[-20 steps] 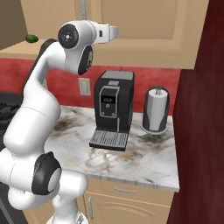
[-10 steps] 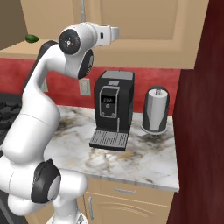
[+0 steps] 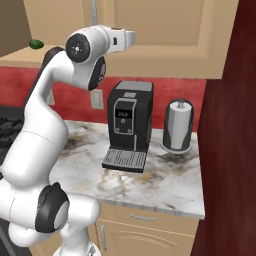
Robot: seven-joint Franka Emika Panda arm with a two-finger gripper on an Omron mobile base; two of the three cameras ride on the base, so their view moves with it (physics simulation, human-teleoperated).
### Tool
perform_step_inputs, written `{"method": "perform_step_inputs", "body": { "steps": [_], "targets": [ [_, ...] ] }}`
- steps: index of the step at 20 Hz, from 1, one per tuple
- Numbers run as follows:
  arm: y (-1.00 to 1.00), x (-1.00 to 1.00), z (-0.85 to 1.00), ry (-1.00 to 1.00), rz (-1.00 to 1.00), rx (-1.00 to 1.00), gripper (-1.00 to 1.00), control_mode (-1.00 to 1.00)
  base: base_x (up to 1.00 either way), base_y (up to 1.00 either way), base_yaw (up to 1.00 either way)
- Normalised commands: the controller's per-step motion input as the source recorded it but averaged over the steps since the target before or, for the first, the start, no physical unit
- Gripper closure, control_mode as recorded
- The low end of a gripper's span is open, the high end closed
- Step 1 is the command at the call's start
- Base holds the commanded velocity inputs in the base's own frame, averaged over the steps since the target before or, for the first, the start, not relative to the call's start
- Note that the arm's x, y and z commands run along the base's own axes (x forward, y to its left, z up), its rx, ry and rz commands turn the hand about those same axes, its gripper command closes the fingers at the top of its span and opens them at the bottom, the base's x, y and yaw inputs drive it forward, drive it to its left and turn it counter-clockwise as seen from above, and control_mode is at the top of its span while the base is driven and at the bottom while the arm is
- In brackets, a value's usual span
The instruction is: Pick the bar soap and spray from the cabinet and place them on the counter.
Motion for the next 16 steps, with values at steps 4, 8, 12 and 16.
{"method": "perform_step_inputs", "body": {
  "steps": [4,8,12,16],
  "targets": [
    [0.42,-0.12,0.0,0.0,0.01,-0.01,-1.0,-1.0,0.0,0.0,0.0],
    [0.24,-0.21,0.0,0.0,0.02,-0.01,-1.0,-1.0,0.0,0.0,0.0],
    [0.01,-0.35,0.03,0.0,0.02,0.0,-1.0,-1.0,0.0,0.0,0.0],
    [0.0,-0.42,0.06,0.0,0.03,0.0,-1.0,-1.0,0.0,0.0,0.0]
  ]
}}
